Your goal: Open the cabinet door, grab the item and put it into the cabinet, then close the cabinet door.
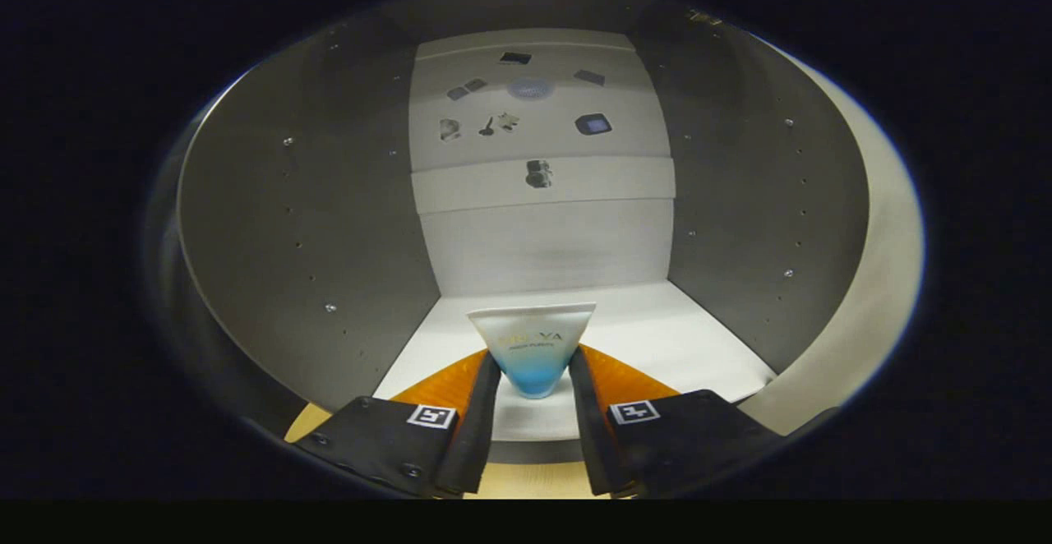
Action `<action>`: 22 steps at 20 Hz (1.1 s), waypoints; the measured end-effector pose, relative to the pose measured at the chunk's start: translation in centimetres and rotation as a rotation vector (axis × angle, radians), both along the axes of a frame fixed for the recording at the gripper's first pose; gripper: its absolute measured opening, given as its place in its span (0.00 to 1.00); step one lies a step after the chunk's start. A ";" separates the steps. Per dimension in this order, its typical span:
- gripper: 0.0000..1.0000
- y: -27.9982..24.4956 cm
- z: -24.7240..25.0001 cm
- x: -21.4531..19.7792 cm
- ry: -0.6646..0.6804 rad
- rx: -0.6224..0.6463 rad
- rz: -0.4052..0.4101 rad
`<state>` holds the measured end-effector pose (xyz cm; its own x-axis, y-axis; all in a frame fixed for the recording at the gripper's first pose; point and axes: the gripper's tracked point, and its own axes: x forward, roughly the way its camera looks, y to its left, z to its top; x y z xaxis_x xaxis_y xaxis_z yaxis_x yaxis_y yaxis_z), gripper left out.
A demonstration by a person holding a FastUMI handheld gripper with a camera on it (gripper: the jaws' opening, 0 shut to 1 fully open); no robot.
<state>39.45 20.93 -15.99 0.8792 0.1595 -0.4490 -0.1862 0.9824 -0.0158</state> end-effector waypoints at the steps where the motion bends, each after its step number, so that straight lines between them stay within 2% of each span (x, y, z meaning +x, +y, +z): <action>1: 0.54 -0.1 -0.4 0.3 0.012 -0.011 -0.006; 4: 0.55 0.4 -0.6 1.0 0.017 -0.013 0.004; 9: 0.68 1.1 -1.0 0.6 0.025 -0.004 0.031; 11: 0.84 1.4 -0.8 0.3 0.024 0.011 0.046; 13: 0.94 1.8 -0.2 -0.4 0.006 0.013 0.058; 18: 0.94 1.7 3.3 -3.6 -0.067 0.007 0.079; 22: 0.94 2.2 6.9 -9.5 -0.143 0.035 0.139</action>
